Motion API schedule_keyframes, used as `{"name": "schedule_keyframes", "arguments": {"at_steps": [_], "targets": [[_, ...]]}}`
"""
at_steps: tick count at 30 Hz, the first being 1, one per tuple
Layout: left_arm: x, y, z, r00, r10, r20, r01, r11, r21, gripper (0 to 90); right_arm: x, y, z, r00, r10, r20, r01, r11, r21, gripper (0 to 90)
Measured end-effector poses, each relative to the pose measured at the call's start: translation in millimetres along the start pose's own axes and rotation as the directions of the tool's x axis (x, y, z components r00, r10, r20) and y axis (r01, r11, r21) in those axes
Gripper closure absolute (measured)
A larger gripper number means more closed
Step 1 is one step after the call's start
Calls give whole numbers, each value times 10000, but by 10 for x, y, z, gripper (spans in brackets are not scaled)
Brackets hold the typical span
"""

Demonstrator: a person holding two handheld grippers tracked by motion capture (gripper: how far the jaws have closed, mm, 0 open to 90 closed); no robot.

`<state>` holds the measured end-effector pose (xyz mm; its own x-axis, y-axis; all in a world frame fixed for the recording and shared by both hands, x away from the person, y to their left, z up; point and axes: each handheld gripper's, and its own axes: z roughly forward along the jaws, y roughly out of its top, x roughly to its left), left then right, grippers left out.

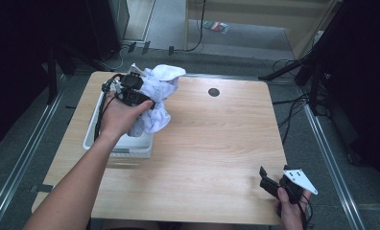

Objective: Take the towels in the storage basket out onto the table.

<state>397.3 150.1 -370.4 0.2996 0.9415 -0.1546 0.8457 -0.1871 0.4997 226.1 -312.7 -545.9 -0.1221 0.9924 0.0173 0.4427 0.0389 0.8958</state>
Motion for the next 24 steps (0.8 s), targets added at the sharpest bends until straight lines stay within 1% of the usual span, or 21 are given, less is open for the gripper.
{"name": "schedule_keyframes", "arguments": {"at_steps": [1,2,3,4,6,7,8,10,14,15,16,17,22,23,24], "targets": [[-27,5,16,10000,68,7,-68,10000,4,541,2,0,0,10000,4,-6,-4,10000,6,126],[-27,5,16,10000,68,7,-68,10000,4,541,2,0,2,10000,-8,-11,8,10000,5,126],[-77,13,51,9999,113,111,-113,9999,51,540,2,0,2,10000,-9,-13,9,10000,6,126],[-77,13,51,9999,113,111,-113,9999,51,540,2,0,2,10000,-9,-13,9,10000,6,126],[-135,17,92,9999,125,39,-125,9999,53,538,1,0,0,10000,3,-22,-3,10000,11,126],[-189,23,129,9999,149,52,-150,9998,93,535,-2,0,0,10000,-4,-70,4,10000,-3,127],[-214,28,148,9998,200,76,-201,9997,111,535,-2,-1,0,9999,-22,-104,22,10000,-9,127],[-232,31,159,9997,231,108,-233,9996,147,535,-1,-1,-1,9999,-39,-107,39,10000,-11,127],[-364,48,233,9993,315,190,-319,9993,212,535,6,-2,-2,9998,-96,-175,95,9999,-58,127],[-364,48,233,9993,315,190,-319,9993,212,535,6,-2,-2,9998,-96,-175,95,9999,-58,127],[-422,63,266,9991,365,215,-370,9990,246,535,3,-1,-1,9998,-86,-176,85,9999,-62,128],[-422,63,266,9991,365,215,-370,9990,246,534,3,-1,-1,9998,-86,-176,85,9999,-62,128],[-557,92,338,9986,407,329,-416,9988,257,534,-6,-1,-3,9998,-41,-206,39,10000,-84,127],[-628,99,385,9981,507,363,-519,9981,331,533,-6,-1,-2,9998,-21,-220,19,10000,-91,127],[-628,99,385,9981,507,363,-519,9981,331,533,-6,-1,-2,9998,-21,-220,19,10000,-91,127]]}}
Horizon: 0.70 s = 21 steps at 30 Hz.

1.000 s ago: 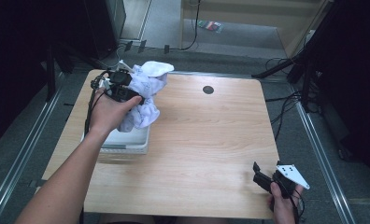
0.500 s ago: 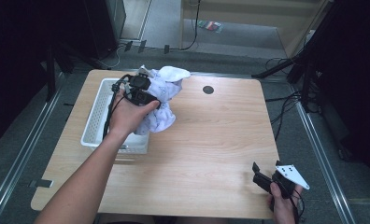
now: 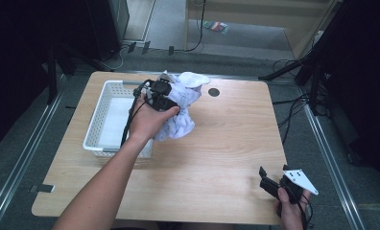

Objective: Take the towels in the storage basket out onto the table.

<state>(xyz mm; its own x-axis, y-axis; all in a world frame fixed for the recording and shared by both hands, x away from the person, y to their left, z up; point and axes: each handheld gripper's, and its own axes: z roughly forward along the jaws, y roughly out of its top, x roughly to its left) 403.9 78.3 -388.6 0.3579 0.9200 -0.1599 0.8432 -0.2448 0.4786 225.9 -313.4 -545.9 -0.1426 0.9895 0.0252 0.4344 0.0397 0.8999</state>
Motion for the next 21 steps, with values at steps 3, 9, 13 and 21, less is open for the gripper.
{"name": "schedule_keyframes", "arguments": {"at_steps": [3,9,13,21], "targets": [[-68,11,68,9999,61,100,-61,10000,69,532,0,1,1,10000,8,15,-8,10000,9,128],[-183,16,197,9996,156,246,-162,9997,209,528,3,1,2,10000,-11,45,11,10000,12,127],[-245,31,297,9993,98,368,-109,9994,316,527,7,2,4,10000,21,57,-21,10000,21,127],[-356,-10,545,9992,198,339,-218,9980,598,514,3,2,5,10000,-3,21,3,10000,6,127]]}}
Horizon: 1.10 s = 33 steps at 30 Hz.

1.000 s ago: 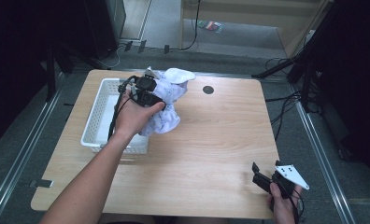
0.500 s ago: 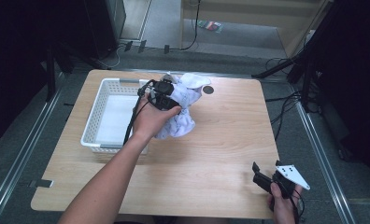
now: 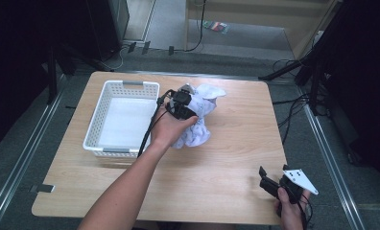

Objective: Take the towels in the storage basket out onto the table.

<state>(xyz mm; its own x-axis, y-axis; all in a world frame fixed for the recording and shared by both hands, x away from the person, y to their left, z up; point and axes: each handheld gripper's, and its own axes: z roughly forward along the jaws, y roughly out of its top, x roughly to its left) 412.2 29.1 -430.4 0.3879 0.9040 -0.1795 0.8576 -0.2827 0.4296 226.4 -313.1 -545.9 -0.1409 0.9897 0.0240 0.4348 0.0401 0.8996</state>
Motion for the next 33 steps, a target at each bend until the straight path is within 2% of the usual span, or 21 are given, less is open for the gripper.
{"name": "schedule_keyframes", "arguments": {"at_steps": [7,10,11,13,21,22,25,26,27,28,30,33], "targets": [[-21,-73,202,10000,-19,59,17,9997,238,495,1,0,-3,10000,21,8,-21,10000,18,127],[-21,-102,272,9999,12,-133,-8,9995,310,477,-1,0,-1,10000,6,-15,-6,10000,0,127],[-21,-127,325,9999,-111,-4,111,9994,340,474,-1,0,0,10000,8,-20,-8,10000,7,127],[-25,-141,353,9999,-116,-45,117,9994,311,470,0,1,-1,10000,34,-28,-33,10000,33,127],[-32,-217,522,9999,-128,-93,135,9971,751,390,3,1,0,10000,29,-32,-28,10000,44,127],[-30,-221,557,9998,-189,45,183,9952,965,311,1,0,-3,10000,30,-41,-30,10000,23,127],[-27,-226,556,9998,-215,21,212,9956,912,175,-3,0,-3,10000,31,-75,-31,10000,-16,127],[-24,-225,538,9995,-304,2,303,9966,769,175,-5,0,-3,10000,28,-77,-29,10000,-26,127],[-22,-221,523,9993,-371,59,366,9969,699,134,-5,0,-3,10000,31,-77,-32,10000,-27,127],[-40,-226,488,10000,-54,-52,57,9982,603,24,-4,0,-4,10000,33,-84,-33,10000,-22,127],[-52,-220,448,9994,-2,-349,23,9983,579,0,-5,-1,-3,10000,27,-84,-27,10000,-27,127],[-39,-214,399,9999,-53,-142,61,9985,549,0,-7,-1,-4,9999,50,-99,-51,10000,-34,127]]}}
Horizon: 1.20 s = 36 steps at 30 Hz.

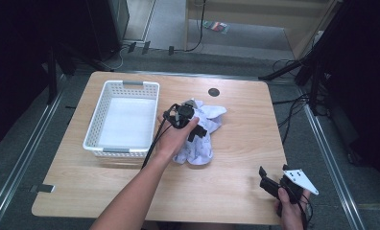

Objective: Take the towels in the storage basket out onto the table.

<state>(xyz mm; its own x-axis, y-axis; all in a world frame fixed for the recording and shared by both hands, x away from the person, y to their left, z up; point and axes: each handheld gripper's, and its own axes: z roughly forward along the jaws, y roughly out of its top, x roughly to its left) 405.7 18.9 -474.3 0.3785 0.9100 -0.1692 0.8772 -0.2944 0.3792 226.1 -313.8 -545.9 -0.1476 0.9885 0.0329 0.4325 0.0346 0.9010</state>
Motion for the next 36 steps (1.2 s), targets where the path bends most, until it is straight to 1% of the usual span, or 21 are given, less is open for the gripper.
{"name": "schedule_keyframes", "arguments": {"at_steps": [2,3,4,7,9,12,13,16,17,18,19,20,22,24,25,27,29,32,33,35,36], "targets": [[20,-5,-72,10000,-18,-89,15,9995,-327,0,0,0,0,10000,45,5,-45,10000,7,127],[52,-6,-134,10000,-89,30,90,9989,-468,0,0,0,0,10000,78,13,-78,10000,2,127],[52,-6,-134,10000,-89,30,90,9989,-468,0,0,0,1,10000,82,10,-82,10000,-6,127],[93,-13,-213,9999,-49,-97,43,9976,-690,0,1,1,1,10000,54,22,-55,10000,24,127],[136,-16,-277,9998,-73,-175,60,9971,-759,0,2,0,1,10000,27,27,-27,10000,33,127],[212,-17,-386,9998,-173,-99,162,9946,-1029,0,-3,1,0,9999,117,29,-117,9999,19,127],[262,-22,-457,9997,-200,-155,180,9927,-1193,0,-4,0,0,9999,129,26,-129,9999,14,127],[296,-32,-511,9996,-210,-205,181,9911,-1318,0,-6,0,-1,9999,126,46,-126,9999,10,127],[326,-50,-565,9989,-59,-461,-3,9911,-1331,0,-4,0,0,9999,129,41,-129,9999,14,127],[326,-50,-565,9989,-59,-461,-3,9911,-1331,0,-4,0,0,9999,129,41,-129,9999,14,127],[350,-72,-611,9976,80,-695,-177,9900,-1401,0,-4,0,0,9999,123,44,-123,9999,12,127],[350,-72,-611,9976,80,-695,-177,9900,-1401,0,-4,0,-1,9999,123,50,-123,9999,12,127],[419,-103,-704,9975,51,-702,-158,9882,-1524,0,-5,1,0,9999,135,69,-135,9999,14,127],[436,-108,-727,9977,13,-680,-119,9876,-1563,0,-4,1,1,9999,140,66,-140,9999,18,127],[490,-122,-787,9980,-103,-623,-6,9850,-1725,0,-2,1,1,9999,133,80,-133,9999,19,127],[511,-129,-812,9978,-145,-651,27,9840,-1781,0,-2,1,1,9999,133,85,-133,9999,17,127],[581,-157,-876,9972,-253,-703,112,9810,-1937,0,-5,1,1,9998,148,123,-148,9999,14,127],[624,-179,-915,9977,-316,-593,188,9785,-2054,0,-6,1,1,9998,149,121,-149,9999,15,127],[676,-217,-959,9978,-376,-540,250,9758,-2172,0,-4,1,1,9998,141,109,-142,9999,17,127],[693,-231,-973,9978,-384,-535,261,9765,-2141,0,-3,1,2,9998,146,111,-146,9999,22,127],[718,-252,-984,9976,-398,-573,262,9749,-2210,0,-3,1,2,9998,150,117,-150,9999,27,126]]}}
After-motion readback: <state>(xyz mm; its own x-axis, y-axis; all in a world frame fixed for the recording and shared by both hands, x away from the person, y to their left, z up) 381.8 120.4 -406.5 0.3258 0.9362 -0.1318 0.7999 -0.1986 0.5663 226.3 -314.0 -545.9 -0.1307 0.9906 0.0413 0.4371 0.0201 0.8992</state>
